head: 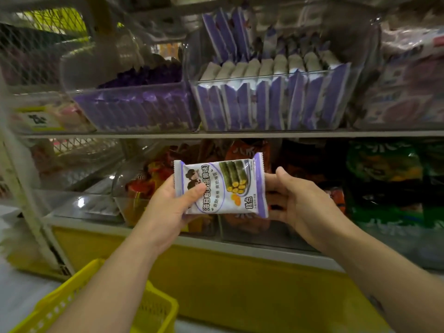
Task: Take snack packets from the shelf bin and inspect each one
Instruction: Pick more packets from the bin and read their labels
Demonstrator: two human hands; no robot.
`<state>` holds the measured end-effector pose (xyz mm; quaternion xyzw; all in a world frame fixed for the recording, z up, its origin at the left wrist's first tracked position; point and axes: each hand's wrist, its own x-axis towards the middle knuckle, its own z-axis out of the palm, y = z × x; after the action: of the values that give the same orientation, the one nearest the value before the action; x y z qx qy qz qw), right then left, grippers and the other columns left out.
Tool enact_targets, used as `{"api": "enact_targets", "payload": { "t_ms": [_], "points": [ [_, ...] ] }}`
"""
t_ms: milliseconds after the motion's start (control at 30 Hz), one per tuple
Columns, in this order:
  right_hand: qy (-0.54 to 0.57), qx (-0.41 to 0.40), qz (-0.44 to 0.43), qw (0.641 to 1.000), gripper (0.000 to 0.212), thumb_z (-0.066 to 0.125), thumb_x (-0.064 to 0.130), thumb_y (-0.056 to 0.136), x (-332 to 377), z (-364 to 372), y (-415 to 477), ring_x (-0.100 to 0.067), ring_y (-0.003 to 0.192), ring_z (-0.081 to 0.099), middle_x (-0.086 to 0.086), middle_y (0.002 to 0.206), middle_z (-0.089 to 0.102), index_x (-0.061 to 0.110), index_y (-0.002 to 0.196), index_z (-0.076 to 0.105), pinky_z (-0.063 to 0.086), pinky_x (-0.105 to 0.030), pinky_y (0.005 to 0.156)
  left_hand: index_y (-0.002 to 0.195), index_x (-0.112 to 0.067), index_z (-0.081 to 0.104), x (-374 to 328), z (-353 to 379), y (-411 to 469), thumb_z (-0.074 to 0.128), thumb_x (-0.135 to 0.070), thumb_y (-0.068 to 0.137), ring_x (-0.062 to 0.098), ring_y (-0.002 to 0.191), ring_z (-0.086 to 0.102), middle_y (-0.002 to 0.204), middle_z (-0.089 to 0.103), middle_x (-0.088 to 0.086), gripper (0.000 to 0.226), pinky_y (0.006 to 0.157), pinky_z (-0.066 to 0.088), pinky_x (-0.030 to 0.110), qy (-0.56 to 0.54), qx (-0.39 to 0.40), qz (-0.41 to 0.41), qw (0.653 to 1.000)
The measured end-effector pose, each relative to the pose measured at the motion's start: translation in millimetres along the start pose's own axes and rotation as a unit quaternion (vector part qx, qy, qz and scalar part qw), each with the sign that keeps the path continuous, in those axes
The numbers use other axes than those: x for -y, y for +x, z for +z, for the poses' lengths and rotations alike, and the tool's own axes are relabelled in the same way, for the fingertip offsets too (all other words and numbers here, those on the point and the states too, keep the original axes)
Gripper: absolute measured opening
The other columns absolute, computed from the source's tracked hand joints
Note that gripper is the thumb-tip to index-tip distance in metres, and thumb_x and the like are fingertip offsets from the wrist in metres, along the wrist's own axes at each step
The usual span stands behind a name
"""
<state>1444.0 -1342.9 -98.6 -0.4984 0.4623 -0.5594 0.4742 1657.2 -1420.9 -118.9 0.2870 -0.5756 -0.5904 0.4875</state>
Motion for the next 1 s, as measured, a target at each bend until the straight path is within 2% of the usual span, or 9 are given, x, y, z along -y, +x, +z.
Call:
{"api": "enact_targets", "payload": {
  "t_ms": [167,300,367,433,500,633,700,833,1000],
  "points": [
    [0.002,0.014,-0.02,1.0,0.045,0.034,0.036,0.103,0,-7,-4,-0.025,0.08,0.065,-0.007,0.093,0.073,0.017,0.106,0.074,0.056,-0.035,0.075,0.115,-0.02,0.063,4,-3,0,0.069,-0.024,0.076,0.026,0.094,0.073,0.11,0.073,0.01,0.04,0.064,0.058,0.03,-0.007,0.003,-0.004,1.0],
    [-0.001,0.029,-0.047,0.998,0.035,0.04,0.033,0.101,-3,-8,-7,-0.02,0.072,0.062,-0.001,0.083,0.071,0.027,0.102,0.075,0.056,-0.032,0.069,0.114,-0.021,0.063,4,1,-2,0.07,-0.024,0.075,0.025,0.092,0.073,0.109,0.074,0.01,0.039,0.063,0.059,0.03,-0.018,-0.006,-0.01,1.0],
    [-0.027,0.035,-0.071,0.996,0.022,0.055,0.037,0.09,-4,-9,-9,-0.019,0.074,0.067,0.0,0.087,0.074,0.032,0.103,0.073,0.057,-0.03,0.067,0.116,-0.02,0.062,3,6,-4,0.069,-0.023,0.075,0.025,0.091,0.073,0.108,0.074,0.009,0.041,0.063,0.059,0.031,-0.013,-0.007,-0.011,1.0],
    [-0.074,0.023,-0.085,0.993,0.031,0.067,0.041,0.075,-7,-11,-10,-0.016,0.081,0.073,0.001,0.093,0.076,0.034,0.105,0.068,0.059,-0.026,0.065,0.118,-0.018,0.061,2,12,-7,0.069,-0.023,0.075,0.023,0.09,0.073,0.107,0.074,0.008,0.044,0.063,0.058,0.028,-0.002,-0.005,-0.009,1.0],
    [-0.081,0.0,-0.086,0.993,0.035,0.071,0.04,0.07,-9,-11,-9,-0.013,0.085,0.073,0.003,0.094,0.076,0.03,0.103,0.068,0.057,-0.02,0.065,0.12,-0.017,0.061,0,18,-10,0.068,-0.021,0.075,0.021,0.089,0.073,0.107,0.074,0.007,0.045,0.063,0.057,0.026,-0.01,0.008,-0.008,1.0],
    [-0.049,-0.045,-0.039,0.997,0.019,0.066,0.025,0.085,-11,-14,-4,-0.016,0.085,0.074,0.003,0.093,0.077,0.023,0.104,0.069,0.06,-0.025,0.068,0.127,-0.016,0.059,-10,24,-17,0.057,-0.021,0.084,0.024,0.1,0.071,0.118,0.07,0.011,0.043,0.07,0.059,0.032,-0.129,0.071,-0.056,0.988],
    [-0.027,-0.052,-0.011,0.998,0.018,0.063,0.018,0.09,-11,-16,-3,-0.016,0.084,0.074,0.0,0.094,0.077,0.02,0.107,0.068,0.059,-0.026,0.065,0.128,-0.014,0.058,-16,24,-21,0.052,-0.023,0.087,0.028,0.105,0.069,0.122,0.068,0.013,0.042,0.074,0.059,0.037,-0.175,0.101,-0.084,0.976],
    [0.018,-0.054,0.02,0.998,0.019,0.059,0.013,0.092,-10,-15,-3,-0.015,0.077,0.074,-0.004,0.091,0.077,0.015,0.109,0.067,0.057,-0.023,0.059,0.13,-0.013,0.058,-22,25,-27,0.048,-0.021,0.09,0.035,0.112,0.065,0.128,0.064,0.016,0.042,0.079,0.059,0.045,-0.21,0.145,-0.107,0.961],
    [0.035,-0.055,0.038,0.997,0.017,0.059,0.013,0.092,-11,-13,-3,-0.014,0.074,0.073,-0.004,0.091,0.076,0.015,0.107,0.067,0.058,-0.025,0.057,0.133,-0.011,0.055,-23,22,-29,0.046,-0.018,0.093,0.039,0.118,0.06,0.133,0.06,0.018,0.041,0.089,0.055,0.053,-0.237,0.178,-0.111,0.948]
  ]
}}
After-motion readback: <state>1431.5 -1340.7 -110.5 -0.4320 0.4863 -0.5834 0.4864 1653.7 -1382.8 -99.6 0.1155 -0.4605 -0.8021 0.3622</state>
